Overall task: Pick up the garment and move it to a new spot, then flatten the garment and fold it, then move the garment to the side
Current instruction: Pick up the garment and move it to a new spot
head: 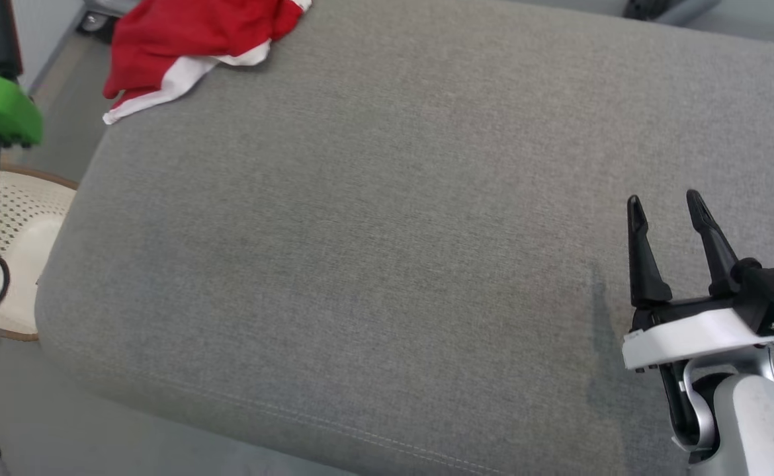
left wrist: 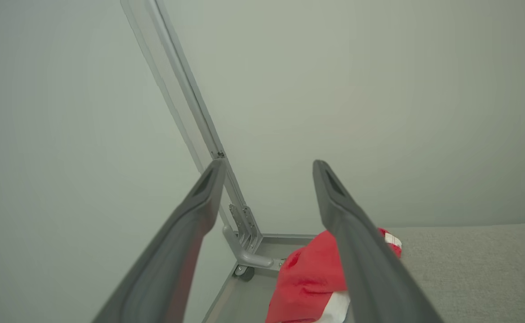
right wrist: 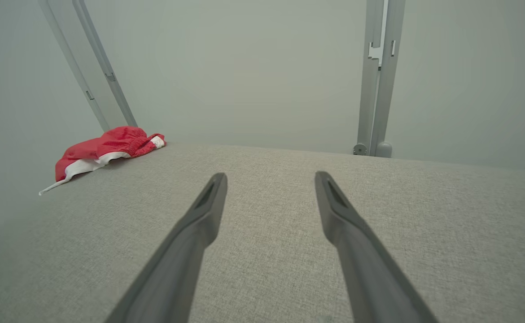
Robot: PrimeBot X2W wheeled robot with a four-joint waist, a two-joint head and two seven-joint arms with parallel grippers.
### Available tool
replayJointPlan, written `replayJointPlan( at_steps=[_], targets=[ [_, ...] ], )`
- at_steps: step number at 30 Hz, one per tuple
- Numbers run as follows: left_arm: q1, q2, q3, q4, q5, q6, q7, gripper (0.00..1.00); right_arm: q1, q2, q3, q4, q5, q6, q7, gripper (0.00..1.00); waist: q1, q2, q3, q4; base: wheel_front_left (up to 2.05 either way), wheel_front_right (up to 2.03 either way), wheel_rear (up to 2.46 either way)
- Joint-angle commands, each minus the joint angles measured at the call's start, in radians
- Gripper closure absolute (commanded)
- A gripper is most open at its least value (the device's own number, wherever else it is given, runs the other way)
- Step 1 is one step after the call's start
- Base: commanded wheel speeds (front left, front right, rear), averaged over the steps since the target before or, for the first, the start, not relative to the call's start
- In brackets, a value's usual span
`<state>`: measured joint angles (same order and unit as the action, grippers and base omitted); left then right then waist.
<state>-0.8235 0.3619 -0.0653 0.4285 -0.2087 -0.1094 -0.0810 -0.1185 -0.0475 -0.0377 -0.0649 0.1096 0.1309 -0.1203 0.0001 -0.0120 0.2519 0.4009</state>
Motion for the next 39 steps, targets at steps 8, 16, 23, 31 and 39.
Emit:
replayJointPlan(
  at_steps=[8,16,23,31,39],
  targets=[
    [-0.239,0.052,-0.035,0.243,-0.011,-0.014,0.041,0.00,-0.064,-0.003,-0.008,-0.057,-0.031,-0.001,0.012,0.00,-0.0001,0.0120,0.260,-0.222,0.00,0.00,0.00],
    [-0.367,0.075,-0.073,0.475,-0.005,-0.019,0.080,0.00,-0.083,-0.003,-0.013,-0.099,-0.042,-0.001,0.016,0.00,-0.0001,0.0120,0.367,-0.293,0.00,0.00,0.00],
    [-0.420,0.104,-0.088,0.611,0.016,0.016,0.087,0.00,-0.094,-0.003,-0.004,-0.116,-0.038,-0.001,0.007,0.00,-0.0001,0.0120,0.433,-0.331,0.00,0.00,0.00],
    [-0.446,0.140,-0.094,0.712,0.016,0.043,0.078,0.00,-0.101,-0.003,-0.004,-0.112,-0.037,-0.001,-0.005,0.00,-0.0001,0.0120,0.467,-0.349,0.00,0.00,0.00],
    [-0.457,0.149,-0.108,0.766,0.018,0.057,0.074,1.00,-0.113,-0.003,0.000,-0.095,-0.031,-0.001,-0.010,0.00,-0.0001,0.0120,0.469,-0.357,0.00,0.00,0.00]
  ],
)
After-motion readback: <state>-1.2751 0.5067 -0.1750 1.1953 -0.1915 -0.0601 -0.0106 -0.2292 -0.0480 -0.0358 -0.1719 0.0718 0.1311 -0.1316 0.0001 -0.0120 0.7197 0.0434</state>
